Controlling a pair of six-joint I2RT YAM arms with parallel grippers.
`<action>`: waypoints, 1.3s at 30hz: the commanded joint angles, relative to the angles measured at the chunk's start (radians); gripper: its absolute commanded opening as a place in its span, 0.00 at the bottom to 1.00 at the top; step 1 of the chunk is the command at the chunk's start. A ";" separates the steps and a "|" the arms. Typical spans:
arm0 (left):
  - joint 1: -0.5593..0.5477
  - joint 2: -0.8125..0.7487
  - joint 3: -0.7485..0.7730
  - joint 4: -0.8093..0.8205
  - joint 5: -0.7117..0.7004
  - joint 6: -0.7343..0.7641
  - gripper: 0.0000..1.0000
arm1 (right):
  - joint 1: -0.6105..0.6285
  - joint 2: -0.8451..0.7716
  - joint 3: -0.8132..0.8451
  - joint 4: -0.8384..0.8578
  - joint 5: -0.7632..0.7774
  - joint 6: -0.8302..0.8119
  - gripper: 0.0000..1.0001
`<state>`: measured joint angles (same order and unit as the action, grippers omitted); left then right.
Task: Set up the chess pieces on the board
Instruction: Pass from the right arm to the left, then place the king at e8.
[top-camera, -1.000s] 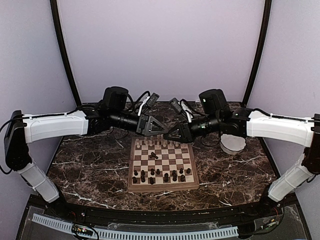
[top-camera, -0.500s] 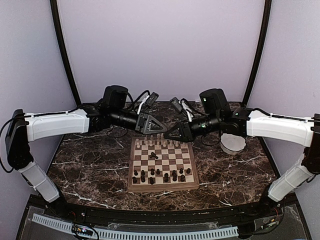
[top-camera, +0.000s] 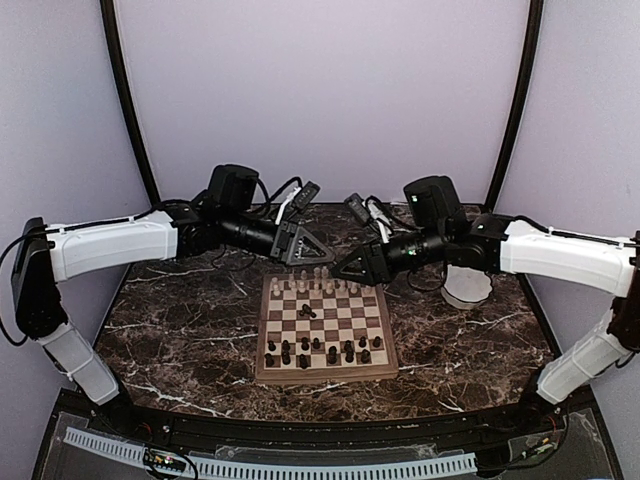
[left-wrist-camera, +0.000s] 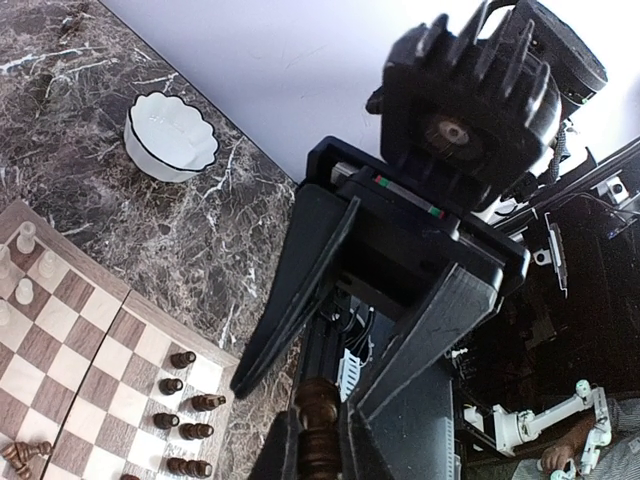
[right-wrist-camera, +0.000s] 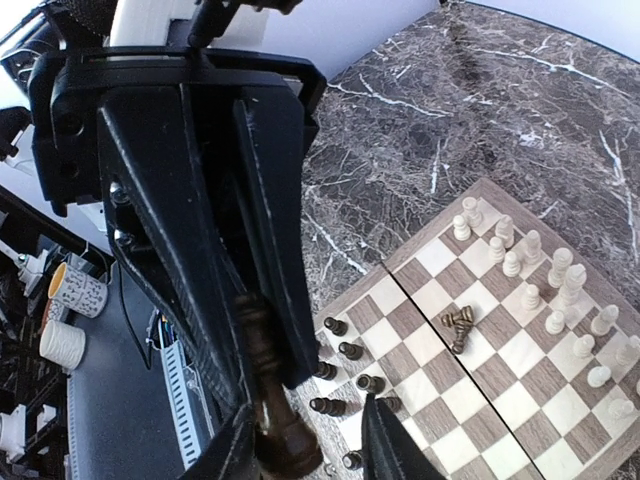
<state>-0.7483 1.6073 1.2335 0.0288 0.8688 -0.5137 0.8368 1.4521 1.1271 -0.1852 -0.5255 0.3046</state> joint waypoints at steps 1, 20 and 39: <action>-0.003 -0.037 0.079 -0.181 -0.040 0.128 0.00 | -0.016 -0.115 -0.029 -0.063 0.064 -0.019 0.39; -0.219 -0.004 0.144 -0.774 -0.535 0.506 0.00 | -0.038 -0.226 -0.196 -0.210 0.178 -0.057 0.40; -0.307 0.171 0.194 -0.761 -0.671 0.479 0.02 | -0.038 -0.210 -0.203 -0.235 0.190 -0.082 0.39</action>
<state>-1.0481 1.7706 1.4021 -0.7094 0.2234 -0.0341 0.8028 1.2396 0.9413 -0.4206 -0.3470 0.2363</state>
